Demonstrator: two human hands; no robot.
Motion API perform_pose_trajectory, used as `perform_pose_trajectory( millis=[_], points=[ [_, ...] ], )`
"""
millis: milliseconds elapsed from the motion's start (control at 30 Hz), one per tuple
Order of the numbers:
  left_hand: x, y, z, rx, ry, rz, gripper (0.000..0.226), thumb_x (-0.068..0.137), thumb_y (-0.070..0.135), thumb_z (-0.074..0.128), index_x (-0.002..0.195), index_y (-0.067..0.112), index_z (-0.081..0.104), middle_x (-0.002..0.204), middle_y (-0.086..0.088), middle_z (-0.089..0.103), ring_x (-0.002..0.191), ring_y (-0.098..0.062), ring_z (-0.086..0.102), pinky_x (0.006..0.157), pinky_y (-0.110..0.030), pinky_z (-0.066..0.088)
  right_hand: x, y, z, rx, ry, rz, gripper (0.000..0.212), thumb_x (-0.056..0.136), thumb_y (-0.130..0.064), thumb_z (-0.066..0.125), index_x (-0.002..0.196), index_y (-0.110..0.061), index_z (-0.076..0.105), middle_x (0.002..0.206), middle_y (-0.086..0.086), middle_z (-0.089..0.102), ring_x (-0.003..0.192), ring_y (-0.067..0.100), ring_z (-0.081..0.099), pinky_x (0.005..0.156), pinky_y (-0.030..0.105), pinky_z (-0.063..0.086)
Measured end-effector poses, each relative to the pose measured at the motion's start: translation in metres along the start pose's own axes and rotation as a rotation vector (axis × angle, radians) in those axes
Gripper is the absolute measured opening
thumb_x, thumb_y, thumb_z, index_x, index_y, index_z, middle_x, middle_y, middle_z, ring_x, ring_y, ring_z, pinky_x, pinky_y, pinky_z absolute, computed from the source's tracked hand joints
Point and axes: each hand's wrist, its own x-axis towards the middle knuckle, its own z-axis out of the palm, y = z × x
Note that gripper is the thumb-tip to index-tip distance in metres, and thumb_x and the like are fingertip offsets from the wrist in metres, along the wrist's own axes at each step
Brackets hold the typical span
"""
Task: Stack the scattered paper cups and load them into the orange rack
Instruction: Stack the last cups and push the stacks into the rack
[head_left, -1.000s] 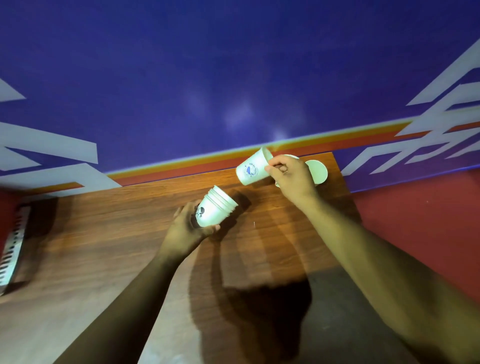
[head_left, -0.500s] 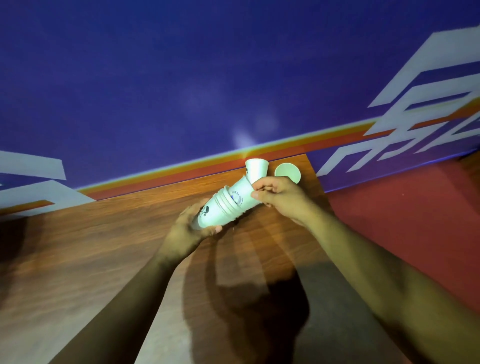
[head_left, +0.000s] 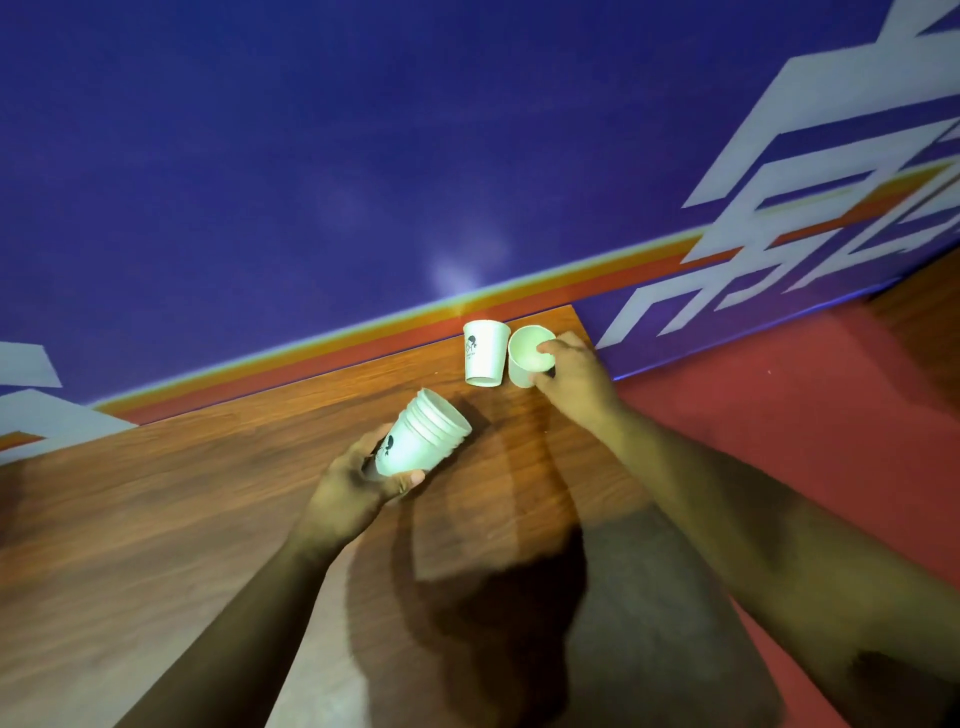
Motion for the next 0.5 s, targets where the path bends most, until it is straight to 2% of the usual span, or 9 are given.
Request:
perform_pose_trajectory(
  millis=[33, 100, 133, 200, 267, 300, 400, 467, 500],
  points=[
    [0.000, 0.001, 0.001, 0.003, 0.004, -0.001, 0.062, 0.078, 0.025, 0.084, 0.134, 0.029, 0.057, 0.122, 0.015, 0.066, 0.102, 0.016, 0.060, 0.081, -0.002, 0.045, 0.001, 0.000, 0.003, -0.065, -0.025, -0.028, 0.040, 0.082, -0.030, 0.066, 0.119, -0.016, 0.066, 0.123, 0.002, 0.055, 0.107, 0.027, 0.059, 0.093, 0.038, 0.050],
    [0.001, 0.001, 0.002, 0.006, 0.003, -0.003, 0.060, 0.079, 0.026, 0.084, 0.132, 0.032, 0.058, 0.120, 0.015, 0.067, 0.103, 0.011, 0.061, 0.083, -0.008, 0.047, 0.005, 0.004, 0.009, -0.136, -0.063, -0.053, 0.032, 0.087, -0.023, 0.065, 0.117, -0.013, 0.068, 0.124, 0.003, 0.058, 0.109, 0.026, 0.058, 0.092, 0.033, 0.047],
    [0.001, -0.001, 0.002, 0.004, 0.001, -0.001, 0.058, 0.079, 0.027, 0.084, 0.130, 0.034, 0.058, 0.120, 0.015, 0.068, 0.105, 0.008, 0.062, 0.085, -0.013, 0.049, 0.005, 0.004, 0.010, -0.154, -0.050, -0.065, 0.027, 0.088, -0.020, 0.064, 0.114, -0.013, 0.069, 0.120, 0.004, 0.060, 0.106, 0.027, 0.060, 0.089, 0.033, 0.047],
    [0.002, -0.002, 0.001, 0.011, 0.005, -0.005, 0.057, 0.078, 0.027, 0.084, 0.130, 0.036, 0.060, 0.120, 0.015, 0.069, 0.107, 0.006, 0.063, 0.084, -0.014, 0.047, 0.004, 0.004, 0.006, -0.148, 0.009, -0.073, 0.017, 0.087, -0.017, 0.060, 0.099, -0.016, 0.072, 0.103, 0.004, 0.064, 0.094, 0.030, 0.062, 0.080, 0.037, 0.052],
    [0.003, -0.004, 0.000, 0.019, 0.006, -0.016, 0.063, 0.078, 0.029, 0.084, 0.135, 0.031, 0.058, 0.124, 0.014, 0.068, 0.110, 0.002, 0.063, 0.087, -0.016, 0.046, -0.002, 0.004, -0.001, -0.011, 0.061, -0.033, 0.009, 0.084, -0.023, 0.057, 0.079, -0.019, 0.063, 0.085, 0.003, 0.062, 0.081, 0.029, 0.060, 0.070, 0.041, 0.052],
    [0.002, -0.005, -0.001, 0.017, 0.002, -0.018, 0.067, 0.077, 0.030, 0.085, 0.138, 0.028, 0.057, 0.126, 0.013, 0.067, 0.113, 0.000, 0.062, 0.090, -0.018, 0.046, -0.007, 0.003, -0.005, 0.093, 0.079, -0.007, 0.012, 0.085, -0.027, 0.057, 0.076, -0.019, 0.058, 0.079, 0.001, 0.060, 0.077, 0.027, 0.059, 0.067, 0.042, 0.051],
    [0.003, -0.005, 0.000, 0.031, 0.019, -0.026, 0.073, 0.076, 0.030, 0.086, 0.141, 0.026, 0.054, 0.131, 0.011, 0.063, 0.118, -0.007, 0.060, 0.097, -0.026, 0.046, -0.029, -0.017, -0.027, 0.414, 0.067, 0.036, 0.012, 0.088, -0.036, 0.054, 0.086, -0.026, 0.060, 0.074, -0.006, 0.066, 0.066, 0.017, 0.061, 0.062, 0.037, 0.051],
    [0.003, -0.001, 0.002, 0.027, 0.023, -0.028, 0.073, 0.076, 0.028, 0.086, 0.142, 0.025, 0.054, 0.131, 0.011, 0.062, 0.119, -0.009, 0.059, 0.097, -0.026, 0.045, -0.042, -0.035, -0.037, 0.632, 0.030, 0.086, 0.008, 0.092, -0.027, 0.059, 0.089, -0.026, 0.067, 0.075, -0.005, 0.069, 0.059, 0.009, 0.058, 0.058, 0.031, 0.048],
    [0.003, 0.002, 0.004, 0.014, 0.014, -0.019, 0.072, 0.076, 0.027, 0.086, 0.141, 0.026, 0.055, 0.130, 0.012, 0.063, 0.118, -0.009, 0.060, 0.095, -0.024, 0.045, -0.047, -0.044, -0.040, 0.722, 0.010, 0.104, 0.008, 0.093, -0.019, 0.061, 0.091, -0.021, 0.068, 0.074, -0.002, 0.067, 0.056, 0.008, 0.055, 0.054, 0.028, 0.046]
  ],
)
